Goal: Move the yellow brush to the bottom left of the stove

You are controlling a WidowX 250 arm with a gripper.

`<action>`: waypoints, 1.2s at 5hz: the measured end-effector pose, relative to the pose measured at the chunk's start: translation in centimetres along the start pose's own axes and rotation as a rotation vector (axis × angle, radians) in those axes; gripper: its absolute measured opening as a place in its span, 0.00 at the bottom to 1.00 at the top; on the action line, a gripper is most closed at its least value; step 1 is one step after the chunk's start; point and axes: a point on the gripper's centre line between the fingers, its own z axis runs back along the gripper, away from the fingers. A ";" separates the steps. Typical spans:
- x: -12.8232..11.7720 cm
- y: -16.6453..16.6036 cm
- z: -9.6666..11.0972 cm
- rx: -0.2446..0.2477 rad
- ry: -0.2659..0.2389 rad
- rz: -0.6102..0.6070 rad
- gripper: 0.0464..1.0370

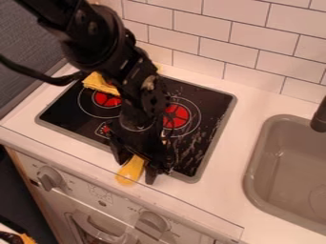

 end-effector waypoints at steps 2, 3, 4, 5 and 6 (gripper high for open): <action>0.2 0.2 0.1 -0.014 0.000 -0.008 0.45; 0.2 0.2 0.3 -0.032 0.015 -0.007 0.40; 1.0 0.2 1.9 -0.066 -0.001 0.009 0.40; 4.0 0.6 5.8 -0.085 -0.100 0.051 0.23; 7.2 0.7 6.8 -0.106 -0.138 0.083 0.05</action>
